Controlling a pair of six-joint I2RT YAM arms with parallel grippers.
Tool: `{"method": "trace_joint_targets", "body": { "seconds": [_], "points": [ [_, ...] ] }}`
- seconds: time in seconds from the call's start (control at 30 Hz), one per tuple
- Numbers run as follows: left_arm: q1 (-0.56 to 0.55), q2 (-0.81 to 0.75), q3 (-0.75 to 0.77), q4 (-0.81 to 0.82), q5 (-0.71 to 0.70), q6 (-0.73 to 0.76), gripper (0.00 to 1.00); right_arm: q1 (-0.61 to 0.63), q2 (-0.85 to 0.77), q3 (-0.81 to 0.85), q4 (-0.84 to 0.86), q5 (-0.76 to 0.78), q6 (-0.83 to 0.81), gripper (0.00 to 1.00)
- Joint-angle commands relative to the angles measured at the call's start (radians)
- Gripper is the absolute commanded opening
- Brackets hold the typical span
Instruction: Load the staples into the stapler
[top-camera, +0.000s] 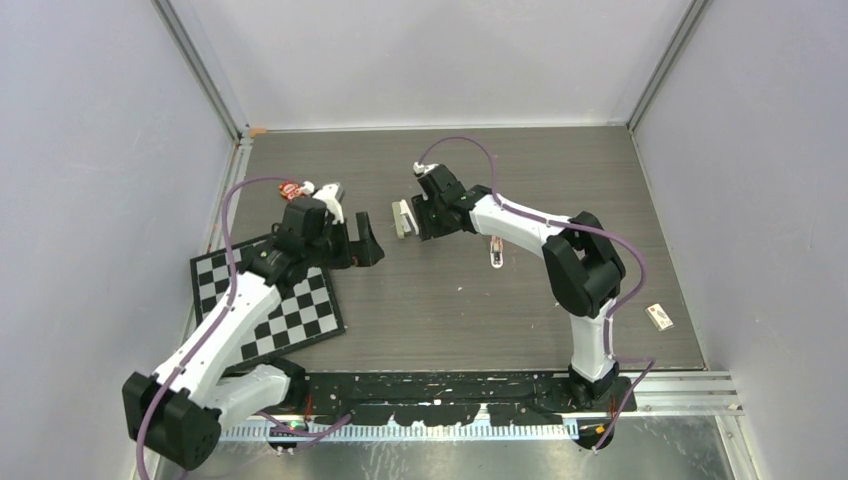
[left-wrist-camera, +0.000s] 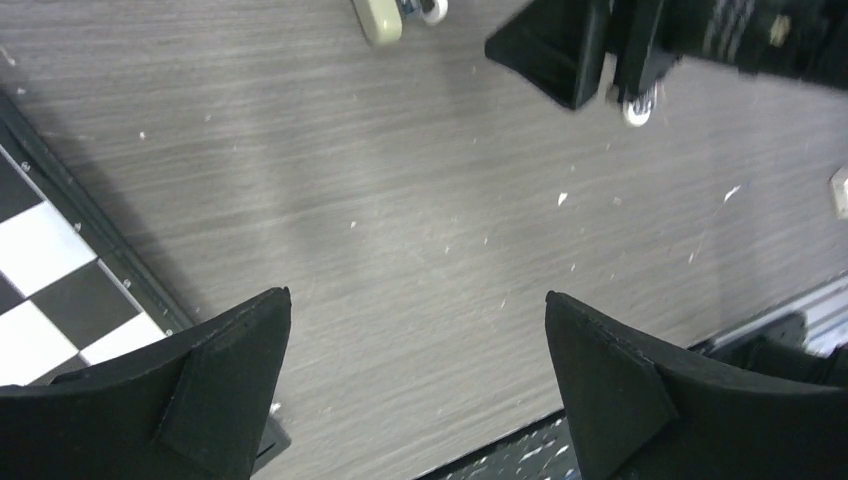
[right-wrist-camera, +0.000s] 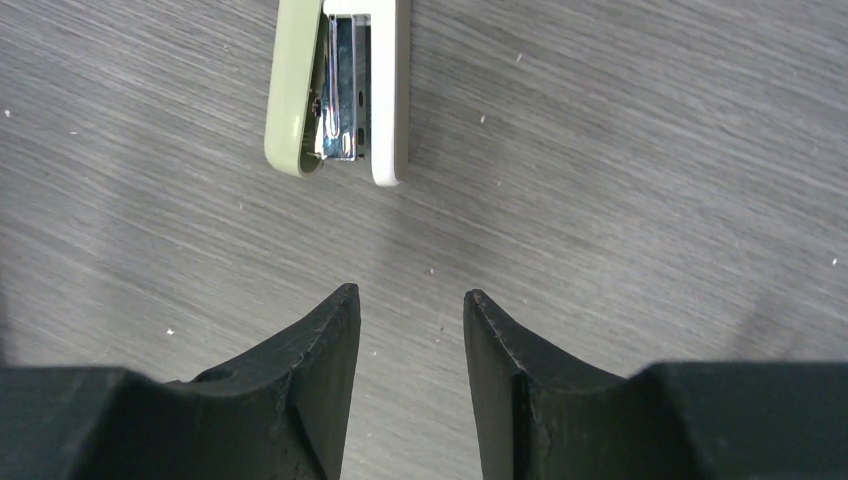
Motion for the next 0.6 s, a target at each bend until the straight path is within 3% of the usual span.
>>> {"method": "trace_joint_targets", "body": {
  "seconds": [0.0,0.27,0.57],
  "points": [
    [0.007,-0.111,-0.06,-0.046,0.057,0.132,1.0,0.01,0.037,0.088,0.046,0.001,-0.071,0.47],
    [0.006,-0.238,-0.11,-0.034,-0.042,0.134,1.0,0.02,0.156,0.207,0.0,0.044,-0.113,0.45],
    [0.007,-0.291,-0.142,-0.004,-0.026,0.142,0.95,0.022,0.231,0.281,-0.016,0.056,-0.138,0.42]
  ]
}}
